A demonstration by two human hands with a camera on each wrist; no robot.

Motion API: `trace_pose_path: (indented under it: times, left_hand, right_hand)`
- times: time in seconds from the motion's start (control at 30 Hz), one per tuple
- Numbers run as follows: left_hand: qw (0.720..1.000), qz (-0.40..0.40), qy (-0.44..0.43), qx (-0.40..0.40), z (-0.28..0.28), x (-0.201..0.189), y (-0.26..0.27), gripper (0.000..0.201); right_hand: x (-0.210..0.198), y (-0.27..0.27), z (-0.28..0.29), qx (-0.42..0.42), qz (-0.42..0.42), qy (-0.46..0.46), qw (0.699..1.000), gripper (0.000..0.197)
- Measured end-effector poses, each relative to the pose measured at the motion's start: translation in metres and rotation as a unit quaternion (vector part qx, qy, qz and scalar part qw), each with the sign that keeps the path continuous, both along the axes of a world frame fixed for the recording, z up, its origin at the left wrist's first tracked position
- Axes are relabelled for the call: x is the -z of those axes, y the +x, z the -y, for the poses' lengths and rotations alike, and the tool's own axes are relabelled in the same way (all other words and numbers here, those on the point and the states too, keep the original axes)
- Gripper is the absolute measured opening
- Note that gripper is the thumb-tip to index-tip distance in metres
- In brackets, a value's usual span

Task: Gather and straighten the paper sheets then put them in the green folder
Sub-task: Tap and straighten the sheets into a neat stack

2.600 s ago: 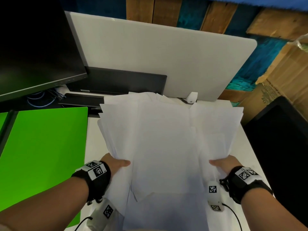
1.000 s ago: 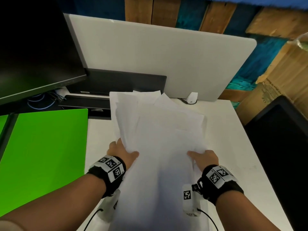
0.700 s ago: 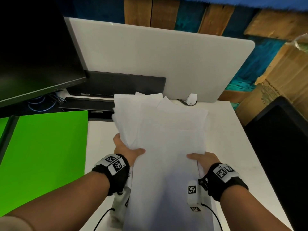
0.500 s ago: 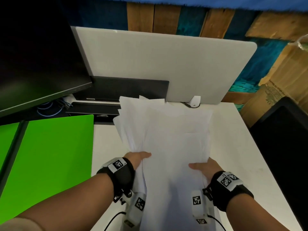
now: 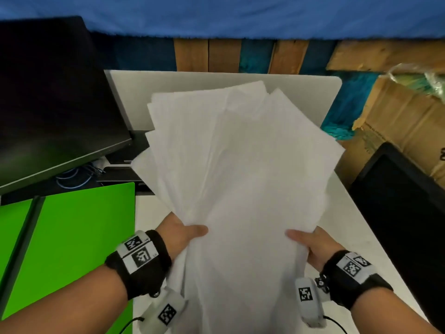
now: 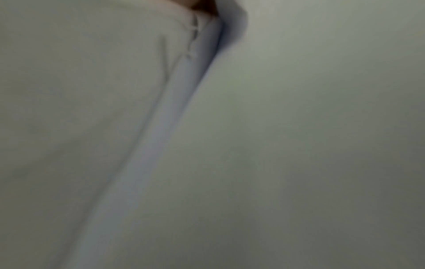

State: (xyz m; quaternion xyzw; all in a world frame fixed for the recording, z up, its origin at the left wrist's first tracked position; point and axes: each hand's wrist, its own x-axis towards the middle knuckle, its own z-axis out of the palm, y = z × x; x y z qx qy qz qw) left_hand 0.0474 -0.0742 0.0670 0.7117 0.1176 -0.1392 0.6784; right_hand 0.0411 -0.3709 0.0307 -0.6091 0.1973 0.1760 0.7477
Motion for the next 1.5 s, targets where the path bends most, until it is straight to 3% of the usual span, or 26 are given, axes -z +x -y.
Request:
trace_pose_path:
  times: [0.1,0.17,0.27,0.33,0.4,0.53,0.6,0.7,0.77,0.87,0.97,1.07,1.13,1.2,1.3,1.33,1.4,1.47,1.5]
  left_hand:
    - [0.995,0.044,-0.036,0.087,-0.010,-0.031,0.003,0.068]
    - [0.994,0.057,0.015,0.097,-0.008,-0.052,0.005,0.052]
    - [0.978,0.107,0.180,0.003,0.008,-0.079,0.005,0.021]
    - [0.975,0.135,0.176,-0.015,0.014,-0.091,0.006,0.021]
    - [0.981,0.167,0.099,-0.017,0.012,-0.098,0.010,0.023]
    - [0.976,0.205,-0.071,-0.030,-0.007,-0.100,0.017,0.045]
    - [0.974,0.193,-0.112,-0.021,-0.012,-0.095,0.019,0.047]
    - [0.983,0.150,-0.108,0.005,-0.014,-0.092,0.013,0.058]
    - [0.993,0.118,-0.025,0.020,-0.012,-0.093,0.007,0.060]
    - [0.990,0.093,0.105,-0.023,-0.013,-0.089,0.008,0.034]
    - [0.995,0.096,-0.021,-0.023,-0.017,-0.084,0.012,0.048]
    - [0.977,0.118,-0.175,0.024,-0.018,-0.083,0.016,0.064]
    - [0.968,0.147,-0.193,0.062,-0.012,-0.088,0.012,0.064]
    - [0.972,0.159,-0.159,0.065,-0.002,-0.092,0.005,0.060]
    - [0.986,0.158,-0.046,-0.032,0.015,-0.091,0.000,0.036]
    - [0.986,0.146,-0.005,-0.082,0.021,-0.095,-0.003,0.025]
    - [0.986,0.130,0.001,-0.103,0.025,-0.098,-0.006,0.015]
    - [0.986,0.137,-0.010,-0.097,0.027,-0.102,-0.009,0.024]
    - [0.985,0.143,-0.016,-0.097,0.024,-0.099,-0.007,0.038]
  right_hand:
    - [-0.037,0.003,-0.001,0.008,0.095,0.085,0.992,0.077]
    - [-0.055,0.007,-0.006,0.024,0.125,0.091,0.988,0.060]
    - [-0.081,0.012,-0.023,0.080,0.140,0.030,0.986,0.030]
    - [-0.098,0.013,-0.031,0.125,0.171,-0.020,0.977,0.019]
    - [-0.115,0.009,-0.034,0.144,0.201,-0.047,0.968,0.012]
    - [-0.139,-0.001,-0.029,0.120,0.269,0.016,0.955,0.022]
    - [-0.138,-0.005,-0.024,0.067,0.286,0.059,0.954,0.048]
    - [-0.129,-0.007,-0.021,0.031,0.286,0.063,0.956,0.073]
    - [-0.123,-0.007,-0.021,0.036,0.283,0.057,0.957,0.078]
    - [-0.117,-0.008,-0.015,0.050,0.274,0.069,0.958,0.067]
    - [-0.120,-0.012,-0.009,0.030,0.285,0.078,0.955,0.069]
    - [-0.124,-0.013,-0.002,-0.004,0.281,0.062,0.958,0.076]
    - [-0.124,-0.012,-0.002,-0.009,0.273,0.049,0.961,0.078]
    - [-0.123,-0.012,-0.009,0.020,0.260,0.021,0.965,0.074]
    - [-0.128,-0.016,-0.025,0.109,0.273,-0.012,0.956,0.026]
    - [-0.132,-0.019,-0.031,0.128,0.283,-0.027,0.950,0.026]
    - [-0.138,-0.023,-0.038,0.143,0.307,-0.045,0.940,0.027]
    - [-0.143,-0.030,-0.044,0.155,0.323,-0.055,0.932,0.024]
    - [-0.143,-0.033,-0.044,0.153,0.329,-0.061,0.930,0.023]
